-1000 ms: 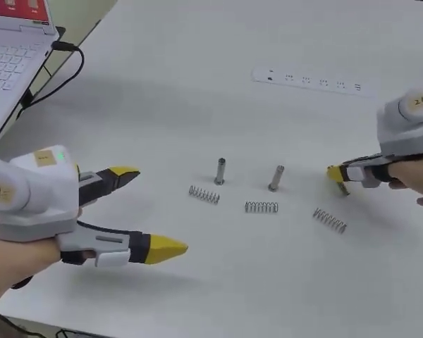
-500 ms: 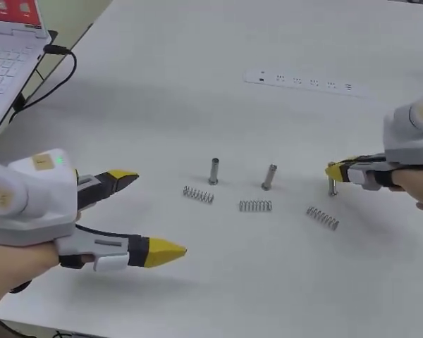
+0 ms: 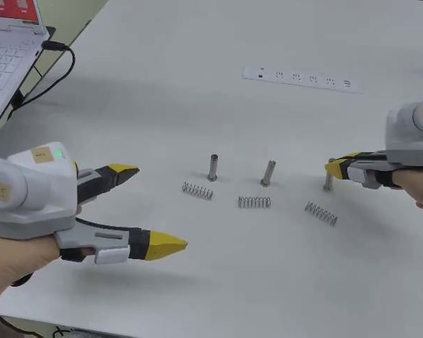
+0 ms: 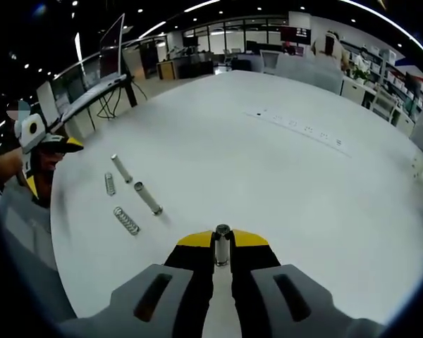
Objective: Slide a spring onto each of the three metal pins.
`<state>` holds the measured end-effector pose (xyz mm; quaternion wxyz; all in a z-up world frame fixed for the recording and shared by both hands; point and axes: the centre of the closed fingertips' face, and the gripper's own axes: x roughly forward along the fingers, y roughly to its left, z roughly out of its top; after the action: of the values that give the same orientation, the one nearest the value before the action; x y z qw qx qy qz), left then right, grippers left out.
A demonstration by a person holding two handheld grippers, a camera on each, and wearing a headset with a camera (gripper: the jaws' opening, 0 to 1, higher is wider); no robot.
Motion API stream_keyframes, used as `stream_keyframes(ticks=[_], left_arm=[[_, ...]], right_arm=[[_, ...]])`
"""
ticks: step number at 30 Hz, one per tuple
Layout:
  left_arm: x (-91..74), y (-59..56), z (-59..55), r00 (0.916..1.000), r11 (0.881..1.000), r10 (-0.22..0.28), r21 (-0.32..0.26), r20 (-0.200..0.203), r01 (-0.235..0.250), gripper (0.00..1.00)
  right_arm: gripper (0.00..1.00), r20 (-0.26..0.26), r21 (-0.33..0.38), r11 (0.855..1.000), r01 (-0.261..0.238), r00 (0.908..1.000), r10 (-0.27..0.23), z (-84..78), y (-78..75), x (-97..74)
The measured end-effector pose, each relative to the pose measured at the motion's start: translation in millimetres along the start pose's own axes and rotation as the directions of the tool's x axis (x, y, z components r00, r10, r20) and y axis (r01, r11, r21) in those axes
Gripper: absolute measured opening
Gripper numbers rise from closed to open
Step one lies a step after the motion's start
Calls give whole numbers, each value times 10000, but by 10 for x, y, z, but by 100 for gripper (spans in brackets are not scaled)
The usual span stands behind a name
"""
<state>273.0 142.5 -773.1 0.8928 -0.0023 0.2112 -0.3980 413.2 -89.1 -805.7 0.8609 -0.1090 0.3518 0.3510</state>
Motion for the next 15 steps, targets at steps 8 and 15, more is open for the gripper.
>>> stream_keyframes(ticks=[8, 15], left_arm=[[13, -39, -18, 9999, 10000, -90, 25, -52, 90, 91], [13, -39, -23, 9999, 9999, -143, 72, -77, 144, 91]], right_arm=[[6, 35, -268, 9996, 94, 10000, -93, -37, 7, -20], [6, -91, -251, 9997, 28, 10000, -30, -72, 25, -43]])
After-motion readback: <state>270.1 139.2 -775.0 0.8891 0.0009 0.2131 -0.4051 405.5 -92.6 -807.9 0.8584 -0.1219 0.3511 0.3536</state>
